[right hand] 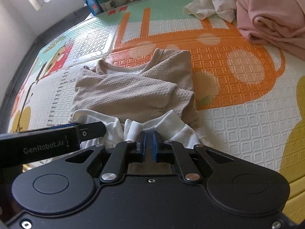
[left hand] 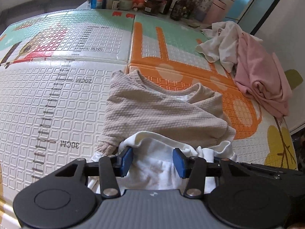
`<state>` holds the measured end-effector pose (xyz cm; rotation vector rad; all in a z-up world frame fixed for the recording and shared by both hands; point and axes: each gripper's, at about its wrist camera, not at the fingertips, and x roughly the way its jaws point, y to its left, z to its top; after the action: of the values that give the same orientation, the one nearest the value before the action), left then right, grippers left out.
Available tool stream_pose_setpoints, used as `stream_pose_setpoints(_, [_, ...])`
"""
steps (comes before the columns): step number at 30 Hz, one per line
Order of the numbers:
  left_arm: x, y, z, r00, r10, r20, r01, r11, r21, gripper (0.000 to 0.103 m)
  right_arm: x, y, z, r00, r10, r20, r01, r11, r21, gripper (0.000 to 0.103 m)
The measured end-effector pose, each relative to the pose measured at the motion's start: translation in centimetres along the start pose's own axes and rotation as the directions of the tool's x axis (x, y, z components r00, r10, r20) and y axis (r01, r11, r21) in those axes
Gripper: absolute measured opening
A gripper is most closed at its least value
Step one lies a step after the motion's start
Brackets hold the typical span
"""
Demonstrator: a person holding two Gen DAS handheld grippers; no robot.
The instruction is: Fold clothes
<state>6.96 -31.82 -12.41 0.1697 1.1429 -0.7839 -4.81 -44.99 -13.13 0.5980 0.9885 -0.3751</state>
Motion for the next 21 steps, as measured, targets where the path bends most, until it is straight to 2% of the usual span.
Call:
stream_pose_setpoints(6, [-2.3, 0.7, -0.6, 0.999, -0.030, 0.020, 0.030, 0.999, -0.024, 0.051, -2.9, -0.9, -0.1, 0.996, 0.065, 0.058, -0.069, 0.994, 0.083, 0.008])
stream_pose_setpoints(10, [-4.5, 0.9, -1.2, 0.997, -0.065, 0.048, 0.066, 0.998, -0.010, 0.053, -5.6, -0.8, -1.1, 0.991, 0.090, 0.094, -0.095, 0.994, 0.051, 0.008])
stream_pose_setpoints(17, [-7.7, 0.3, -4.4, 0.988, -0.146, 0.041, 0.142, 0.985, 0.096, 0.053, -8.5, 0.3, -4.4, 0.987, 0.156, 0.042, -0.155, 0.988, -0.024, 0.008])
stream_pose_setpoints(21, [-8.4, 0.5, -6.4, 0.989, -0.143, 0.026, 0.139, 0.983, 0.121, 0.053, -9.1, 0.4, -6.6, 0.987, 0.161, 0.014, -0.161, 0.987, -0.028, 0.008])
